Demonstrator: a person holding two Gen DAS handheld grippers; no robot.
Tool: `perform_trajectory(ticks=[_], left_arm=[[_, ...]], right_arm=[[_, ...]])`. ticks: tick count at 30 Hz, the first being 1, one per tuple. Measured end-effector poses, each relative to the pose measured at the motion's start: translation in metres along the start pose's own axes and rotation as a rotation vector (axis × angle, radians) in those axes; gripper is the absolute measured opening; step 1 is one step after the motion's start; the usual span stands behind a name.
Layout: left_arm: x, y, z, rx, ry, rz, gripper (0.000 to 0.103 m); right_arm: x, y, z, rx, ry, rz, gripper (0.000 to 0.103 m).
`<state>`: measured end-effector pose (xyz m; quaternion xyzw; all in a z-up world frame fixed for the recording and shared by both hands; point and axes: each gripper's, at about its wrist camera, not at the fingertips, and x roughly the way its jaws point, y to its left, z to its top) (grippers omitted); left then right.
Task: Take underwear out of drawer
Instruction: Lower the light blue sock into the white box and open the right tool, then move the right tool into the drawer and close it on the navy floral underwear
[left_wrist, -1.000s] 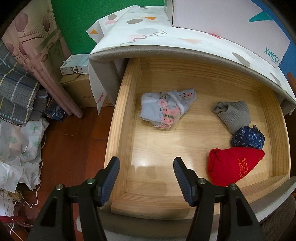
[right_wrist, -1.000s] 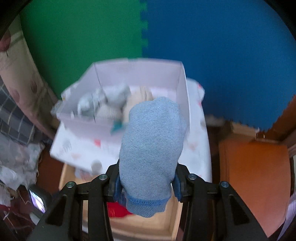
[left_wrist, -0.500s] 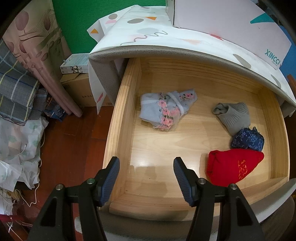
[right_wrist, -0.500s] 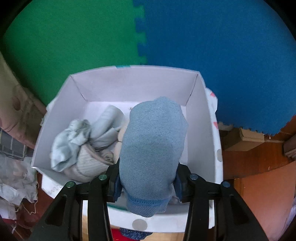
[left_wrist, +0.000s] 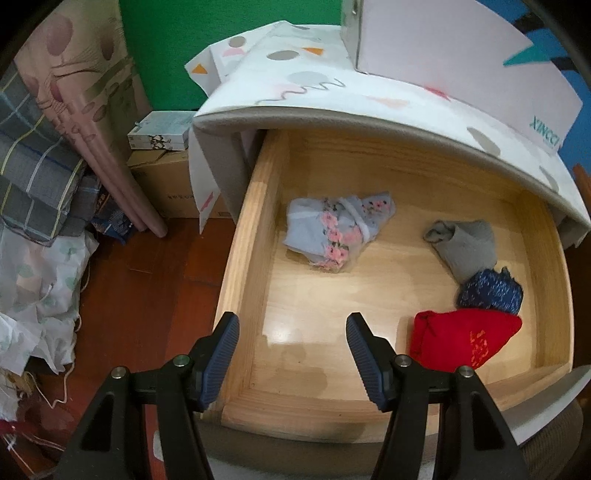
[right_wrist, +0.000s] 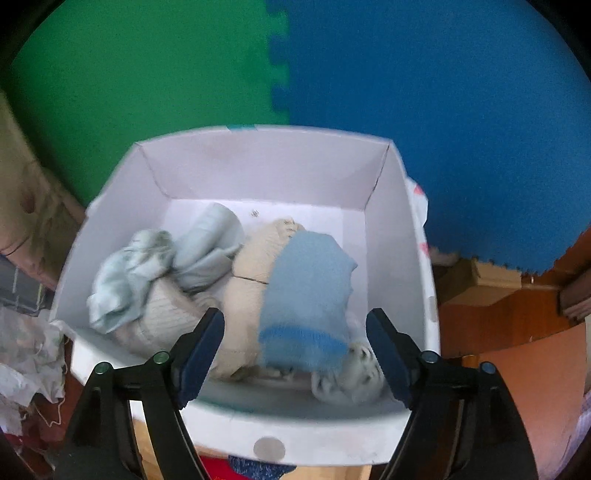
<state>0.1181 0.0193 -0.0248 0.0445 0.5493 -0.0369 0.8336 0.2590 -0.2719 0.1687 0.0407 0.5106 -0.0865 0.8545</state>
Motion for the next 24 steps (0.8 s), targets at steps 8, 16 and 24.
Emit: perform_trajectory(ticks=[8, 16, 24], left_arm=[[-0.005, 0.003, -0.001, -0.015, -0.023, -0.009, 0.062], [-0.010, 0.010, -0.002, -0.045, -0.043, -0.001, 0.062], [-0.008, 0.013, -0.001, -0.053, -0.033, 0.000, 0.062]], right_arm=[[-0.060, 0.020, -0.077, -0.096, -0.024, 0.100, 0.087], [0.017, 0.045, -0.180, -0.136, 0.242, 0.102, 0.087], [0.096, 0.064, -0.212, -0.094, 0.371, 0.059, 0.083]])
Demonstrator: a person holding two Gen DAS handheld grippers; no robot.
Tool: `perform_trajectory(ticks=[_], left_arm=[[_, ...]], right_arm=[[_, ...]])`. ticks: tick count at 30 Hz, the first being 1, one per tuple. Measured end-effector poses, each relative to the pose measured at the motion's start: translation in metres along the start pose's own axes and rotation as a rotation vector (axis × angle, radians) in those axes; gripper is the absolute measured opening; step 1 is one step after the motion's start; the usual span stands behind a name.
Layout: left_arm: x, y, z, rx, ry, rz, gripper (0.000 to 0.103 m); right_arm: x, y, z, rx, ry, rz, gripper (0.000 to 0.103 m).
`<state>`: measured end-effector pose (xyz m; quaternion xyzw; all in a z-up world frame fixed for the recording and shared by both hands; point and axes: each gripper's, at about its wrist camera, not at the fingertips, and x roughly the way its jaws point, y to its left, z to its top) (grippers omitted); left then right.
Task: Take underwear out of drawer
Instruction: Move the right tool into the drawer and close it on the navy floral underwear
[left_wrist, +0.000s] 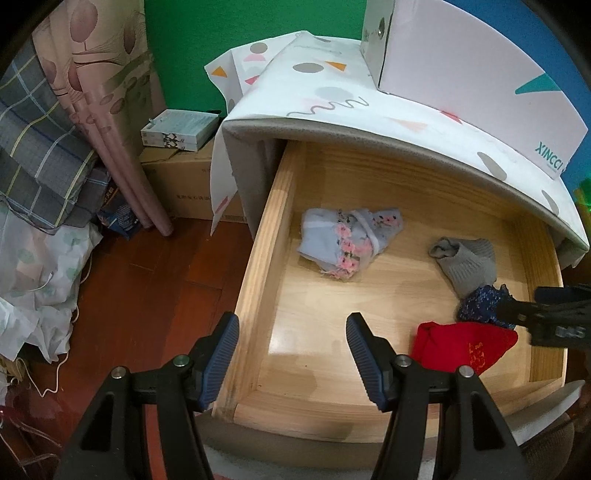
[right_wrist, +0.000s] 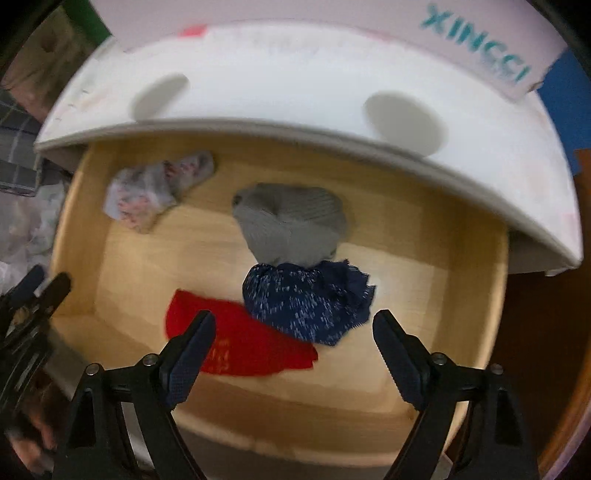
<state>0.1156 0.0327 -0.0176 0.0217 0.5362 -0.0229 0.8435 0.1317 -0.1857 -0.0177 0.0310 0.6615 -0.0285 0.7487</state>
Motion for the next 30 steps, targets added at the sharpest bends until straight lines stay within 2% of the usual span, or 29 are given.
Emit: perform_trajectory(ticks=[11, 15, 18, 22, 30], left_arm=[[0.004, -0.001, 0.000, 0.002, 0.012, -0.001, 0.062], [0.004, -0.002, -0.001, 0.003, 0.015, -0.001, 0.062], [0.003, -0.002, -0.001, 0.007, 0.013, 0.002, 0.062], [0.005, -0.003, -0.002, 0.006, 0.016, 0.002, 0.062], [0.006, -0.006, -0.003, 0.014, 0.024, 0.012, 0.062]], right_arm=[[0.049, -0.001, 0.010, 0.012, 0.046, -0.074, 0.083], [0.056, -0.011, 0.008, 0.038, 0.081, -0.069, 0.077], [0.059, -0.022, 0.002, 0.026, 0.104, -0.099, 0.073], [0.061, -0.042, -0.008, 0.058, 0.139, -0.087, 0.071], [0.064, -0.060, -0.033, 0.035, 0.201, -0.083, 0.068]])
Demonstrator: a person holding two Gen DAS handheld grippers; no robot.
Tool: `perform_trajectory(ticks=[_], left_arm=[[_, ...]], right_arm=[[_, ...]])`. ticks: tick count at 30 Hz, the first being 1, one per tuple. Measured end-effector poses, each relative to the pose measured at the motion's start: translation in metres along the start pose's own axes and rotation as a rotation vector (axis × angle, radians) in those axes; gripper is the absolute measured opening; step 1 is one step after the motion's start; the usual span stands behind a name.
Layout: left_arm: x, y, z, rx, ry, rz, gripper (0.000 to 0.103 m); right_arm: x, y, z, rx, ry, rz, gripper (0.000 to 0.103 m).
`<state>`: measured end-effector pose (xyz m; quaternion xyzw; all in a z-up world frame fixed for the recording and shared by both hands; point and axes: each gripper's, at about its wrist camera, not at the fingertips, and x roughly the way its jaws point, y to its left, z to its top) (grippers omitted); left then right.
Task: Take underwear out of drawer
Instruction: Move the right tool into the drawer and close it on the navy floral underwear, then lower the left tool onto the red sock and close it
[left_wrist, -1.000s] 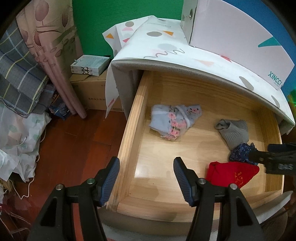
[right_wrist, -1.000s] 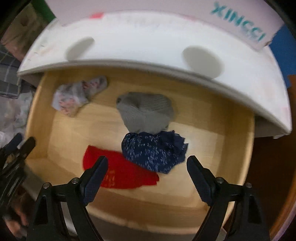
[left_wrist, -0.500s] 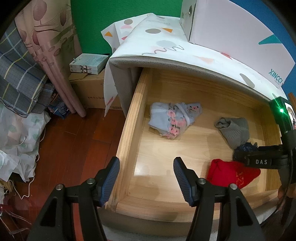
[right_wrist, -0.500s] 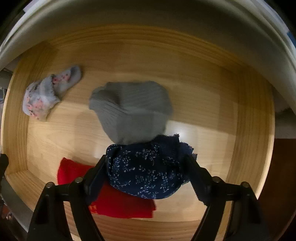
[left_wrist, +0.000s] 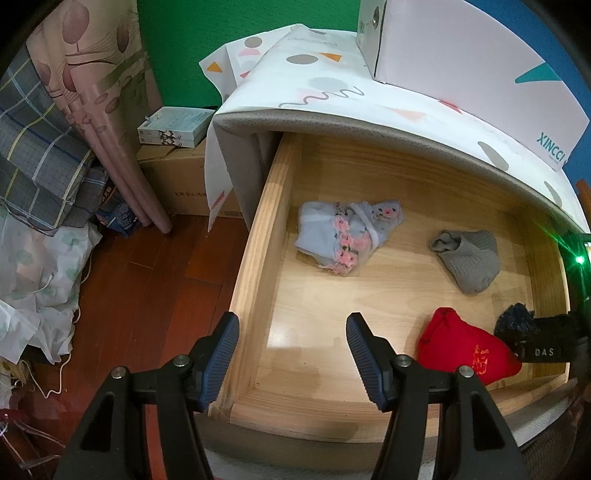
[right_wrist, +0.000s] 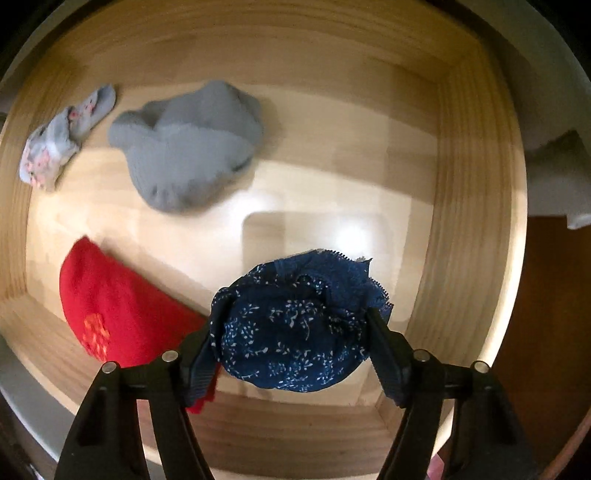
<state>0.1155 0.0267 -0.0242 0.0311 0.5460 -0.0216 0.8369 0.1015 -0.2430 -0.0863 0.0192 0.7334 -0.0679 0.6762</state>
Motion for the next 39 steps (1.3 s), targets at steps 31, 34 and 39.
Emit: perform_trajectory(ticks=[31, 34, 39], left_arm=[[0.005, -0.075, 0.007, 0.027, 0.225, -0.189, 0.062], [0.015, -0.088, 0.007, -0.011, 0.291, -0.234, 0.062], [0.034, -0.092, 0.007, -0.140, 0.381, -0.286, 0.062]], right_arm=[[-0.002, -0.003, -0.055, -0.031, -0.012, 0.020, 0.063], [-0.005, -0.004, -0.053, -0.034, -0.016, 0.022, 0.062], [-0.003, -0.002, -0.056, -0.036, -0.020, 0.024, 0.062]])
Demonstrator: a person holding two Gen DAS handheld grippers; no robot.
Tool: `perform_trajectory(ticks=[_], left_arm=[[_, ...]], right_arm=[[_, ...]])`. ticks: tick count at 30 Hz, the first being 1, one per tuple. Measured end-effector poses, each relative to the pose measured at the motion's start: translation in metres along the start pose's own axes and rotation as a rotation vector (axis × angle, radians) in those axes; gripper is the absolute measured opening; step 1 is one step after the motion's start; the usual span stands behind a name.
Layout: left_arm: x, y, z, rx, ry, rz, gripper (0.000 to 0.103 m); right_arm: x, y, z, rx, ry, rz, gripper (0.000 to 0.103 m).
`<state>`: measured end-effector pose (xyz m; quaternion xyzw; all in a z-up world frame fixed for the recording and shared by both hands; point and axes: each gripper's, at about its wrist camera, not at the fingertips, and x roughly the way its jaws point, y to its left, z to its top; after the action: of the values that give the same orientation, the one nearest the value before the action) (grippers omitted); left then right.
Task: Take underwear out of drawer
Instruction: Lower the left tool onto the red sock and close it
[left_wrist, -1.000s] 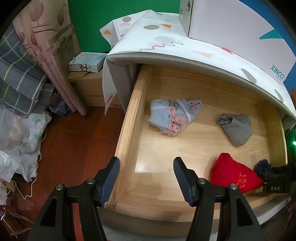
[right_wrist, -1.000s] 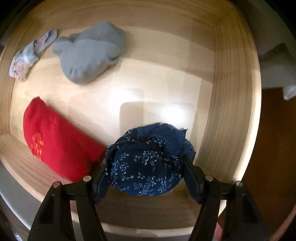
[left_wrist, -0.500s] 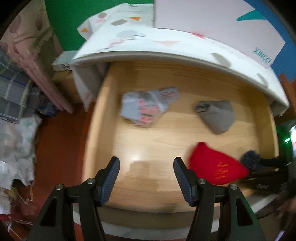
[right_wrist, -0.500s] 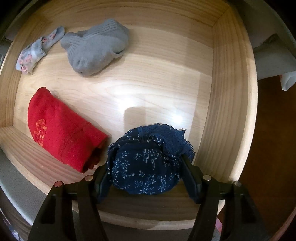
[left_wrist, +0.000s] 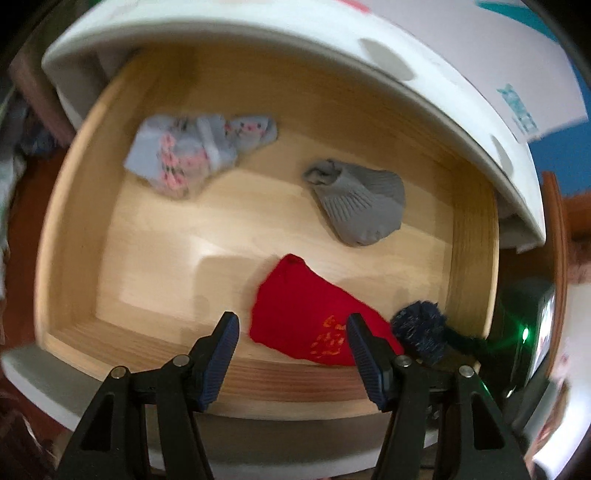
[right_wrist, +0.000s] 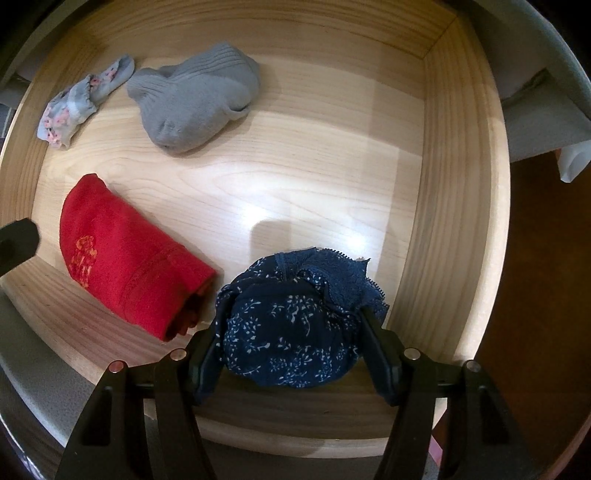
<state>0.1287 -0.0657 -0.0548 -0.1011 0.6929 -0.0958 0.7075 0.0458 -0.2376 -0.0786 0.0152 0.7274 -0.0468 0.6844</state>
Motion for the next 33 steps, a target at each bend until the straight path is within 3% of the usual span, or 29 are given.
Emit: perform_trajectory(ticks=[12, 23, 33], left_arm=[[0.033, -0.005, 0.003, -0.148, 0.076, -0.022, 0.065], [0.059, -0.026, -0.001, -0.080, 0.105, 0.087, 0.074], [0.082, -0.024, 0.009, -0.114, 0.206, 0.084, 0.076]], right_arm=[[-0.005, -0.002, 0.006, -0.001, 0.000, 0.002, 0.062], [-0.005, -0.002, 0.007, -0.002, 0.000, 0.004, 0.062], [-0.006, 0.001, 0.008, -0.004, 0.002, 0.008, 0.063]])
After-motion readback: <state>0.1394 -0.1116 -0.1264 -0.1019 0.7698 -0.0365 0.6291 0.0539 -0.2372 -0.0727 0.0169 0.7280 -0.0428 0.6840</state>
